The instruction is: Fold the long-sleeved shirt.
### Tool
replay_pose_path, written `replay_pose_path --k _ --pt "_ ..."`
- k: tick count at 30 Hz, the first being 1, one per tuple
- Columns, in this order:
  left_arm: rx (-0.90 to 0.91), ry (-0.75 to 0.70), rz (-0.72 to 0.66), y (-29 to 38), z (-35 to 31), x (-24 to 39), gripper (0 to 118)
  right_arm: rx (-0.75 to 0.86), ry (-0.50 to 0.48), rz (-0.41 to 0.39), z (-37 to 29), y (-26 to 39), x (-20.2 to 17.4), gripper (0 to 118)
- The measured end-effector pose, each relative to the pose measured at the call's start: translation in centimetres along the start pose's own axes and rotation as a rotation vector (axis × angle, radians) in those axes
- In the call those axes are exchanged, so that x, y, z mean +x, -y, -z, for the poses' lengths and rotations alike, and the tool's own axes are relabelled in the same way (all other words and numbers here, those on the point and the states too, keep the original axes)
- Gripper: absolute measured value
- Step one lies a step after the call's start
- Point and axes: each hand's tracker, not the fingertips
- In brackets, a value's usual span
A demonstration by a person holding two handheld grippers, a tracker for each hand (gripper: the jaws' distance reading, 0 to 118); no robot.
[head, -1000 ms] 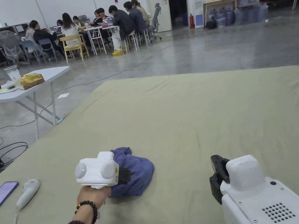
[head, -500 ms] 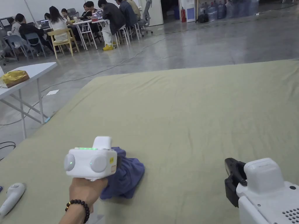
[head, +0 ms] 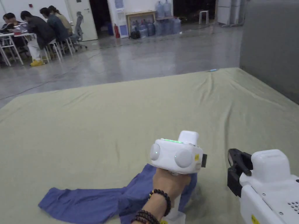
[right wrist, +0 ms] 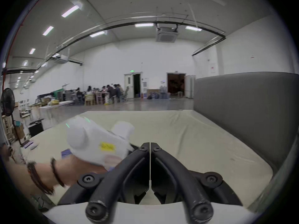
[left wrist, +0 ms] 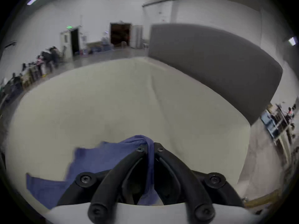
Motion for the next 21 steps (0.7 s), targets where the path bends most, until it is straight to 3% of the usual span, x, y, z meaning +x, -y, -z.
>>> replay_pose_path --k 4,5,6,7,8,9,10,14,17,21 --pt "-0.086 -0.056 0.026 2.5 6.6 4.5 0 -0.016 0.096 0.015 -1.1 0.0 3.7 0" --pt "-0.096 -0.062 0.012 2.9 7.0 4.3 15 -0.019 0.106 0.019 -1.2 0.0 4.2 0" --pt "-0.105 -0.09 -0.008 3.6 6.4 5.0 15 -0.022 0.111 0.026 -1.4 0.1 4.7 0" --pt "-0.087 -0.075 -0.018 4.0 5.9 4.6 25 -0.024 0.115 0.031 -1.4 0.2 5.0 0" --pt "-0.041 -0.024 -0.044 4.1 4.7 4.1 50 -0.027 0.117 0.032 -1.3 0.3 5.2 0" --pt "-0.006 0.011 -0.056 4.3 3.4 3.6 91 -0.031 0.117 0.031 -1.3 0.5 5.2 0" --pt "0.052 -0.008 -0.056 3.8 1.8 3.0 114 -0.038 0.111 0.03 -1.1 0.6 5.1 0" --pt "0.234 -0.064 -0.122 5.3 -6.9 0.6 117 -0.053 0.081 0.042 -0.8 0.8 4.1 0" --pt "0.372 -0.231 -0.192 10.2 -14.6 -0.5 117 -0.052 0.049 0.044 -1.0 1.0 3.0 0" --pt "0.384 -0.325 -0.231 16.6 -21.4 -2.1 111 -0.054 0.027 0.017 -1.6 1.2 1.8 0"
